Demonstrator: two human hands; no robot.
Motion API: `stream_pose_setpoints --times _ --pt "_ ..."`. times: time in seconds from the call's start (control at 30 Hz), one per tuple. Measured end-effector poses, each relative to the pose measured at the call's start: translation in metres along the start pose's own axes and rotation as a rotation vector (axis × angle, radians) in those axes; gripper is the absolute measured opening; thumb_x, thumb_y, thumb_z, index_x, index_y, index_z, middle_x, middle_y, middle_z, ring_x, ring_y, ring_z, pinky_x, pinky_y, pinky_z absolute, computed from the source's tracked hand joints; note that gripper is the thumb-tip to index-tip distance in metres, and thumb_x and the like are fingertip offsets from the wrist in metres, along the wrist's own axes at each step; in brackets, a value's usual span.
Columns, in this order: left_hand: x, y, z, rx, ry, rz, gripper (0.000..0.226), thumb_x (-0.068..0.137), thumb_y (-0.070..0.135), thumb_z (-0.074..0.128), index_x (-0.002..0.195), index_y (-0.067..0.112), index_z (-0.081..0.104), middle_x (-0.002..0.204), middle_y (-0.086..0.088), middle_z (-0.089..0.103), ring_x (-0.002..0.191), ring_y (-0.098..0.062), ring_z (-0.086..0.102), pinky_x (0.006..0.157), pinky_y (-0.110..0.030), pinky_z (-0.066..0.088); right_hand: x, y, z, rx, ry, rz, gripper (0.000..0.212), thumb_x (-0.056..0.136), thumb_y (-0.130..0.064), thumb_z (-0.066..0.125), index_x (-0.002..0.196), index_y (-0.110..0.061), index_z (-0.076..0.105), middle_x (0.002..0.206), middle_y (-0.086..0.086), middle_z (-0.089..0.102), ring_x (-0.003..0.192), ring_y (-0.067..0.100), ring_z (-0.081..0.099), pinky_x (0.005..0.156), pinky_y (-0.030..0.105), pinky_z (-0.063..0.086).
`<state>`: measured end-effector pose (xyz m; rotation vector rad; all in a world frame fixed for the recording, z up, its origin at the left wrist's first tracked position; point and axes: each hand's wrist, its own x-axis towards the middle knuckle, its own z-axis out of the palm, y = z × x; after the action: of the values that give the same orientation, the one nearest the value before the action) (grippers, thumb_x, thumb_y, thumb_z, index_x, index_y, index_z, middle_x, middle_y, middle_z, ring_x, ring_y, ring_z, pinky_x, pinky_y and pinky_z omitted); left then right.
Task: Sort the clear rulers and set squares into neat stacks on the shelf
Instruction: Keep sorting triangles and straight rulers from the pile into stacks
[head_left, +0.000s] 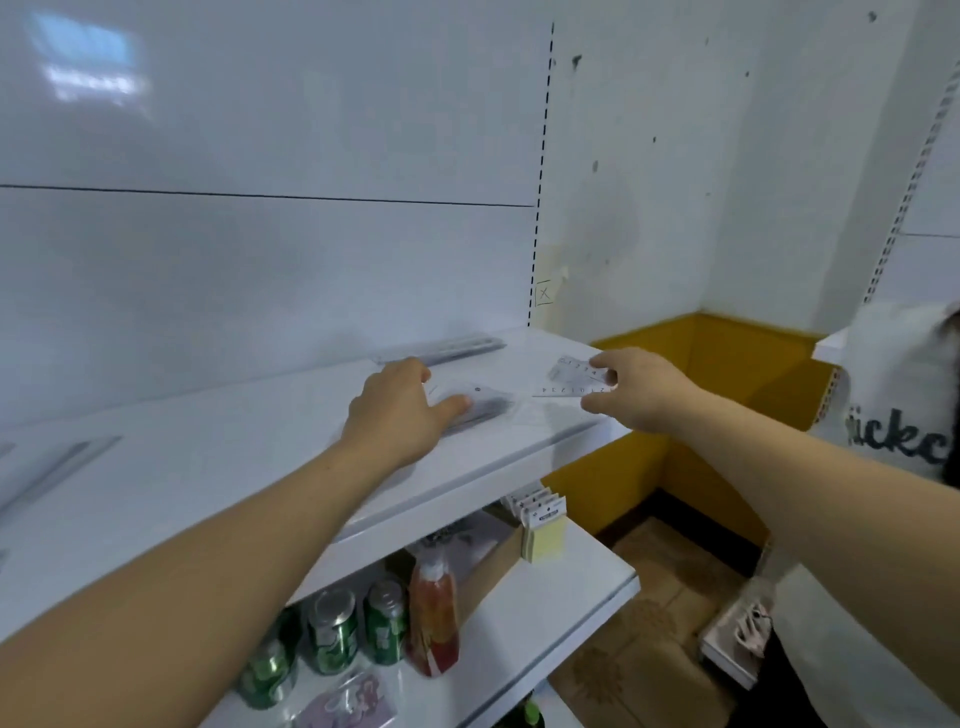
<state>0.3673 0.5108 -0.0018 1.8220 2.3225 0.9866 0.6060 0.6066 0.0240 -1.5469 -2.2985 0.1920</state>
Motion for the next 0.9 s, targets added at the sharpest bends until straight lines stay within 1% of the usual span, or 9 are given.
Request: stream_pose_setpoints --times 0.07,0.17,0.27,0.3,0.5,0.6,0.7,0.77,0.9 --pt "0.014 0.001 0.010 -0.007 -0.009 -0.041 0.067 0.083 0.061 0.055 0.130 0.013 0.046 0.136 -0.003 0.049 0.121 -0.025 0.048 0.098 -0.042 0.043 0.027 0.011 0.004 -0.019 -0.014 0.016 0.064 0.086 -0.041 0.063 0.142 -0.020 0.041 0.139 0.005 0.049 0.121 0.024 0.049 0.098 0.034 0.043" --pt "0.026 0.002 0.023 0.014 -0.039 -0.102 0.068 0.083 0.063 0.052 0.129 0.014 0.046 0.133 -0.003 0.050 0.117 -0.025 0.050 0.096 -0.041 0.044 0.059 0.027 0.011 -0.034 -0.034 0.040 0.063 0.087 -0.046 0.059 0.142 -0.021 0.042 0.139 0.004 0.050 0.120 0.025 0.050 0.098 0.036 0.043" --pt "0.030 0.003 0.035 0.075 -0.056 -0.129 0.063 0.083 0.065 0.051 0.121 0.015 0.048 0.123 -0.004 0.053 0.107 -0.025 0.053 0.090 -0.040 0.046 0.083 0.044 0.015 -0.040 -0.086 0.047 0.061 0.089 -0.041 0.059 0.142 -0.020 0.040 0.141 0.005 0.047 0.125 0.026 0.046 0.102 0.036 0.039" --pt "0.032 0.003 0.037 0.094 -0.063 -0.134 0.064 0.083 0.066 0.050 0.122 0.016 0.047 0.123 -0.004 0.053 0.106 -0.025 0.053 0.089 -0.040 0.046 0.091 0.049 0.016 -0.033 -0.105 0.038 0.060 0.089 -0.039 0.060 0.142 -0.021 0.040 0.141 0.006 0.047 0.125 0.026 0.046 0.102 0.035 0.038" --pt "0.041 0.008 0.040 0.161 -0.114 -0.188 0.068 0.083 0.067 0.048 0.131 0.019 0.043 0.129 -0.003 0.054 0.112 -0.024 0.053 0.090 -0.036 0.044 0.129 0.067 0.018 0.067 -0.228 -0.059 0.057 0.090 -0.027 0.062 0.142 -0.021 0.040 0.140 0.004 0.048 0.124 0.023 0.047 0.099 0.027 0.034" --pt "0.046 0.011 0.040 0.183 -0.140 -0.211 0.074 0.080 0.069 0.050 0.133 0.019 0.044 0.134 -0.002 0.052 0.116 -0.024 0.051 0.092 -0.034 0.042 0.142 0.074 0.015 0.079 -0.312 -0.086 0.056 0.089 -0.024 0.062 0.141 -0.023 0.041 0.144 0.003 0.043 0.129 0.023 0.043 0.105 0.031 0.032" --pt "0.046 0.013 0.040 0.222 -0.162 -0.197 0.080 0.076 0.069 0.056 0.137 0.018 0.042 0.139 -0.002 0.049 0.120 -0.023 0.050 0.095 -0.033 0.041 0.152 0.080 0.016 0.046 -0.374 -0.110 0.055 0.089 -0.025 0.061 0.140 -0.025 0.042 0.145 0.002 0.041 0.130 0.023 0.040 0.107 0.034 0.031" --pt "0.044 0.014 0.041 0.240 -0.156 -0.189 0.077 0.078 0.064 0.059 0.138 0.018 0.042 0.140 -0.003 0.048 0.122 -0.023 0.049 0.097 -0.032 0.040 0.155 0.082 0.016 0.032 -0.400 -0.126 0.055 0.089 -0.025 0.059 0.141 -0.026 0.041 0.146 0.001 0.040 0.132 0.023 0.039 0.108 0.035 0.030" --pt "0.039 0.017 0.043 0.305 -0.135 -0.166 0.073 0.083 0.062 0.054 0.139 0.019 0.040 0.142 -0.002 0.046 0.124 -0.023 0.047 0.099 -0.033 0.039 0.159 0.081 0.014 0.030 -0.458 -0.138 0.060 0.088 -0.023 0.057 0.145 -0.025 0.036 0.149 0.002 0.037 0.134 0.024 0.037 0.108 0.034 0.029"
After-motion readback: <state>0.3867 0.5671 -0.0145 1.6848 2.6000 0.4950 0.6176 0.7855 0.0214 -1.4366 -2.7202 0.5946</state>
